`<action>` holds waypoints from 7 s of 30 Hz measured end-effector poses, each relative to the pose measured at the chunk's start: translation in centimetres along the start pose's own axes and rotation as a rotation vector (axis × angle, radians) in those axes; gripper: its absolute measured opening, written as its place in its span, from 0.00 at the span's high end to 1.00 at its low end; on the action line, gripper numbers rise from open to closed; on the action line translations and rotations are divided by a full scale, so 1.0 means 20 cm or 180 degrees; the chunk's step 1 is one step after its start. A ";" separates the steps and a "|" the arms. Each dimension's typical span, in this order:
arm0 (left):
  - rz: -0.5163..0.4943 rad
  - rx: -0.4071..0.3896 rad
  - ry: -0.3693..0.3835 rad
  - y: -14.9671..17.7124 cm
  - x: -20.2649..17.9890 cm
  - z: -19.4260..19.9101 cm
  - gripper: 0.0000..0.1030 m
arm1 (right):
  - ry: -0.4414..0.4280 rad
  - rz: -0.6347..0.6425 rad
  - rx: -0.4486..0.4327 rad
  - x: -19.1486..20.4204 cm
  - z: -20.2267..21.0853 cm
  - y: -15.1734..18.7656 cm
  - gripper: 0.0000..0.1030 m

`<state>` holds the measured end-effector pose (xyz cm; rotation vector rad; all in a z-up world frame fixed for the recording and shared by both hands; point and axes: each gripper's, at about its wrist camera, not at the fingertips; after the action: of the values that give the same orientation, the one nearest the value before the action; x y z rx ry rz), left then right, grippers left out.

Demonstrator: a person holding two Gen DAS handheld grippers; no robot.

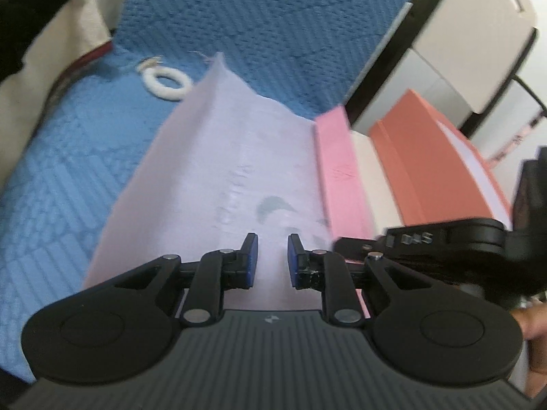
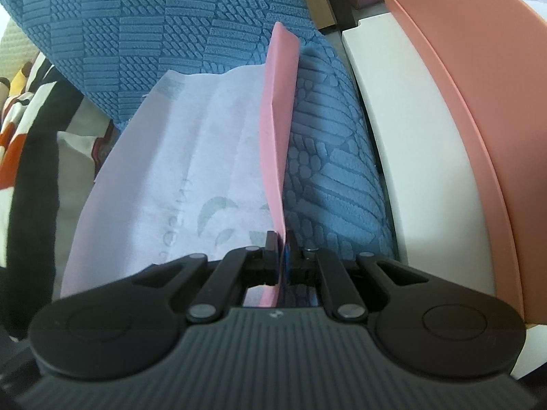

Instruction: Organize objects

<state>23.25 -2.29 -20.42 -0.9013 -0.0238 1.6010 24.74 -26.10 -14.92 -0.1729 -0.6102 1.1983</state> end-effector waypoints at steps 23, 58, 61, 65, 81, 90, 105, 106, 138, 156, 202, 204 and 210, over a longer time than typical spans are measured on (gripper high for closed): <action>-0.0199 0.0536 0.0669 0.11 -0.12 -0.05 0.60 | -0.0212 -0.0244 0.0056 -0.06 -0.01 0.00 0.94; 0.0381 0.0678 0.0271 0.10 0.01 -0.07 0.95 | -0.0344 -0.0008 -0.0456 0.03 0.14 0.00 0.70; 0.0594 0.0737 0.0329 0.09 0.05 -0.08 0.95 | -0.0365 0.0069 -0.0426 0.08 0.11 0.00 0.70; 0.0893 0.0776 0.0425 0.09 0.11 -0.08 0.95 | -0.0371 0.0110 -0.0430 0.12 0.09 0.00 0.70; 0.1442 0.0716 0.0364 0.06 0.20 -0.08 0.95 | -0.0401 0.0266 -0.0171 0.22 -0.07 0.03 0.71; 0.1360 0.0681 0.0340 0.05 0.19 -0.06 0.95 | -0.0290 0.0041 -0.0294 0.14 -0.03 0.01 0.70; 0.1165 0.0509 0.0150 0.03 0.15 -0.04 0.94 | -0.0334 0.0306 -0.0120 0.23 -0.12 0.02 0.75; 0.1133 0.0504 0.0149 0.03 0.15 -0.03 0.94 | -0.0292 0.0364 -0.0121 0.24 -0.13 0.03 0.76; 0.0361 0.0599 -0.0096 0.02 0.05 -0.04 0.94 | 0.0128 0.0270 -0.0387 0.18 -0.10 -0.01 0.70; 0.0438 0.0657 -0.0055 -0.01 0.08 -0.04 0.94 | -0.0517 -0.0393 -0.0333 0.06 -0.17 -0.04 0.55; 0.0159 0.0441 0.0425 0.01 -0.10 0.06 0.77 | -0.0509 -0.0482 -0.0034 0.04 -0.05 0.06 0.94; 0.0078 0.0456 0.0449 0.02 -0.12 0.05 0.77 | -0.0526 -0.0494 -0.0043 0.03 -0.05 0.06 0.94; -0.0157 0.0699 0.0304 0.09 -0.16 -0.03 0.77 | -0.0417 -0.0516 -0.0003 0.00 -0.05 0.05 0.94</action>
<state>21.95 -5.77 -19.94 -0.7986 0.1920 1.4808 24.40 -25.46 -16.12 -0.0445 -0.7256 1.0578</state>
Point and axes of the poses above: each gripper's, at about its wrist camera, not at the fingertips, and z roughly against the way its jaws point, x to its left, y to its underside, and after that the axes turned 9 degrees about z, right-handed
